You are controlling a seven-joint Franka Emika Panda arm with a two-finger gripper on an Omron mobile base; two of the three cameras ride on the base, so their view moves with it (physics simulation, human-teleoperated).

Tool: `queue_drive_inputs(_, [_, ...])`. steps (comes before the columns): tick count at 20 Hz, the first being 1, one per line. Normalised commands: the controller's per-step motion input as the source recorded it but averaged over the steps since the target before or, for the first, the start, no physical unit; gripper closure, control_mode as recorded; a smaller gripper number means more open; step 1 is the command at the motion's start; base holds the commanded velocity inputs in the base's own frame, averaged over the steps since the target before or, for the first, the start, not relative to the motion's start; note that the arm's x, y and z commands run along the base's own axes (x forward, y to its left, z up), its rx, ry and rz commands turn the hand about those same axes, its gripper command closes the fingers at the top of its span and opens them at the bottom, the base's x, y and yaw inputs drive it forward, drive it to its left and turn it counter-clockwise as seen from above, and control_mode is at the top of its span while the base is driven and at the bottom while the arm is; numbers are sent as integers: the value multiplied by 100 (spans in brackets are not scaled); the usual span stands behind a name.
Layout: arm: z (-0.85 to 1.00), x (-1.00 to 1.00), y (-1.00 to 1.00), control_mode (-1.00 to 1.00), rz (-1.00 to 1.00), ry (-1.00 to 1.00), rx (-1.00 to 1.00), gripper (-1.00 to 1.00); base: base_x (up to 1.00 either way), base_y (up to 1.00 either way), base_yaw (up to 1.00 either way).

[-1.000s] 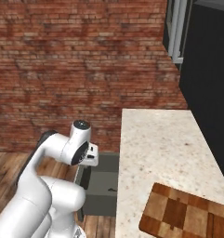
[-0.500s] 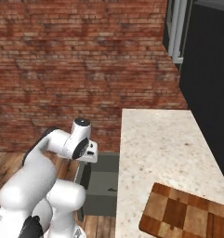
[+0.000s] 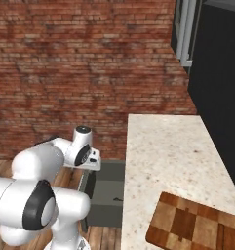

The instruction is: Pick up the knife from the drawer and place it on the cutting board. Then place the meat from the plate to the cutting board.

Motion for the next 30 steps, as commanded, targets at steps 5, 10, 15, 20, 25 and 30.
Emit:
queue_drive_inputs(5, [-49,1,0,-100,0,-6,-3,-100,0,0,0])
queue_drive_inputs(10, [-47,0,0,-100,0,-13,-2,-100,0,0,0])
queue_drive_inputs(15, [-51,3,0,-100,0,-12,0,-100,0,0,0])
queue_drive_inputs(20, [-51,7,2,-100,0,-4,0,-100,0,0,0])
queue_drive_inputs(25, [-53,11,34,-100,0,0,0,-100,0,0,0])
queue_drive_inputs(30, [-49,-4,97,-100,0,0,0,-100,0,0,0])
